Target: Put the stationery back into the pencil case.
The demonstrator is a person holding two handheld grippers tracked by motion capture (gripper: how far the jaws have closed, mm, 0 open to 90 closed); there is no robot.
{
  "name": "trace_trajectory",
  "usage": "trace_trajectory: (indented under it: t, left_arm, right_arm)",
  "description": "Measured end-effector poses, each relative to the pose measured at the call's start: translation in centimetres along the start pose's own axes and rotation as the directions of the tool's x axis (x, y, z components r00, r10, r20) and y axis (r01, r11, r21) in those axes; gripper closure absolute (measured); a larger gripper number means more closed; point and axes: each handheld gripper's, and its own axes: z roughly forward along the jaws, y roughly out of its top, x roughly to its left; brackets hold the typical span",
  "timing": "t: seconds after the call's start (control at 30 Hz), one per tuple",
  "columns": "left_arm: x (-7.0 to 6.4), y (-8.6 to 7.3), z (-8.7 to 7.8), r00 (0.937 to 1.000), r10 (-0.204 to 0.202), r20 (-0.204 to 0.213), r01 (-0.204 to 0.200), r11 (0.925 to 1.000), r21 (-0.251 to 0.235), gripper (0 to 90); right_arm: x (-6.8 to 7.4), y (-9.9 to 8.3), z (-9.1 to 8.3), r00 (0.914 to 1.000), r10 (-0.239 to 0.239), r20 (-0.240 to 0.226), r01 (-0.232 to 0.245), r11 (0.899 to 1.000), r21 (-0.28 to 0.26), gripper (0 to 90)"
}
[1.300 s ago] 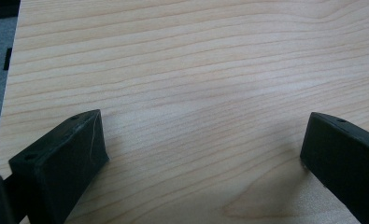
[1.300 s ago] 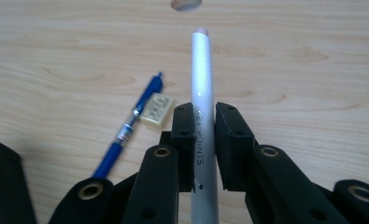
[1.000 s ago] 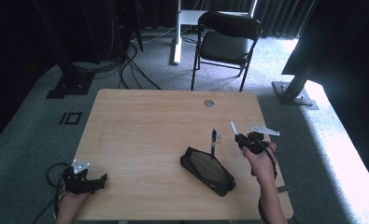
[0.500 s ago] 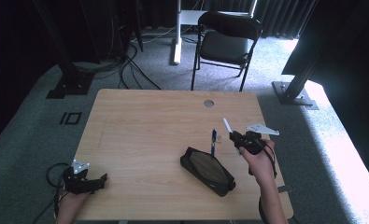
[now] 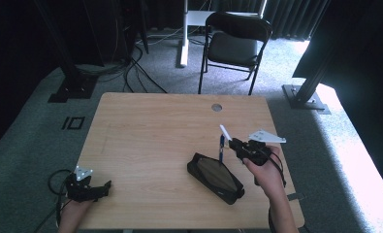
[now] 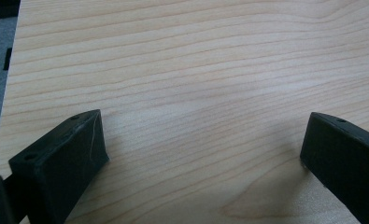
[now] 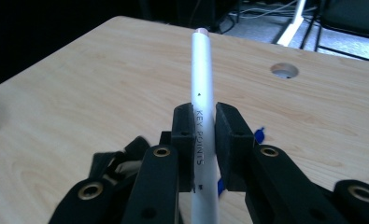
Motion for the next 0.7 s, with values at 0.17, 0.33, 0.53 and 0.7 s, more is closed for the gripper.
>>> trace_trajectory:
  t: [0.17,0.33,0.53,0.7]
  left_arm:
    - [0.0,0.0,0.0,1.0,0.001,0.0,-0.001,1.0,0.001,0.5]
    - [0.0,0.0,0.0,1.0,0.001,0.0,-0.001,1.0,0.001,0.5]
    - [0.0,0.0,0.0,1.0,0.001,0.0,-0.001,1.0,0.001,0.5]
    - [0.0,0.0,0.0,1.0,0.001,0.0,-0.001,1.0,0.001,0.5]
  right_arm:
    - [1.1,0.0,-0.1,0.9986,-0.035,-0.039,0.035,0.999,0.008,78.5]
    - [1.9,-0.4,0.2,0.9968,-0.058,-0.055,0.06,0.998,0.029,78.5]
    - [2.5,-1.1,0.9,0.9911,-0.077,-0.109,0.085,0.993,0.079,78.5]
    - [2.9,-1.6,1.4,0.9847,-0.08,-0.155,0.097,0.989,0.11,78.5]
